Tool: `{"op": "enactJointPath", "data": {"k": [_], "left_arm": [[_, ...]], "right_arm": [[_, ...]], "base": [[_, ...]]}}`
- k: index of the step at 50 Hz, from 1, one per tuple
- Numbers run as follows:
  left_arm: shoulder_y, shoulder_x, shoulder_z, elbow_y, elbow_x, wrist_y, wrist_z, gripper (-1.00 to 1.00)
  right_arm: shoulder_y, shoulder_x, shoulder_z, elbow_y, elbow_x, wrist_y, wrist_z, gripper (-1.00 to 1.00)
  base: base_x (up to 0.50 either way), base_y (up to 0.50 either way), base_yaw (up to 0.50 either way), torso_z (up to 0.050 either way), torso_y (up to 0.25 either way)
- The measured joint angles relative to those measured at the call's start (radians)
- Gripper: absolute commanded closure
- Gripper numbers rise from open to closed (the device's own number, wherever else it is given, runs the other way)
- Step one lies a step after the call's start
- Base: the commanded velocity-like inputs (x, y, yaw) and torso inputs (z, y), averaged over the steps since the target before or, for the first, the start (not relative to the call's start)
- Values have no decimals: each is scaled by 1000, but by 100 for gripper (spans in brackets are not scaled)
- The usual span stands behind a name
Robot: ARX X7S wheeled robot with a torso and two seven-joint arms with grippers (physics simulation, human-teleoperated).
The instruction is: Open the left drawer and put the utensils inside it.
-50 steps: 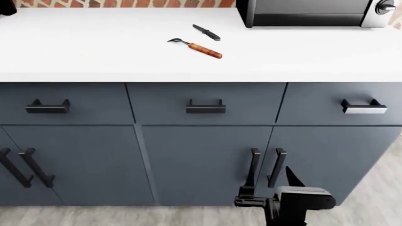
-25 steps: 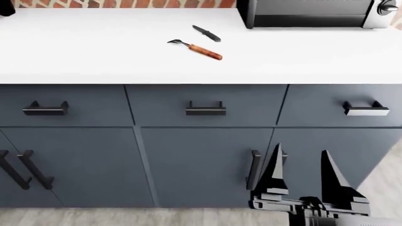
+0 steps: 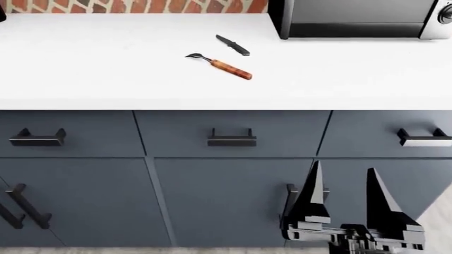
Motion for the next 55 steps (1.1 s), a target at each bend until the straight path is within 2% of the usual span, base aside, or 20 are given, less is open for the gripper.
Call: {"op": "enactJointPath", "data": {"k": [6, 14, 26, 55], "left_arm": [[0, -4, 3, -3, -4, 5, -3, -100], [-2, -9, 10, -10, -12, 12, -4, -100], [-4, -14, 16, -13, -15, 19, -5, -100], [0, -19, 23, -8, -3, 12, -19, -100]], "right_arm": [[3, 21, -42, -8, -98, -38, -29, -100], [41, 64, -128, -23, -375, -96, -108, -100], [133, 76, -230, -59, -690, -52, -275, -100], [317, 12, -347, 53, -1166, 86, -466, -100]], "base": [[0, 0, 0, 0, 0], [0, 0, 0, 0, 0], [0, 0, 0, 0, 0], [0, 0, 0, 0, 0]]}}
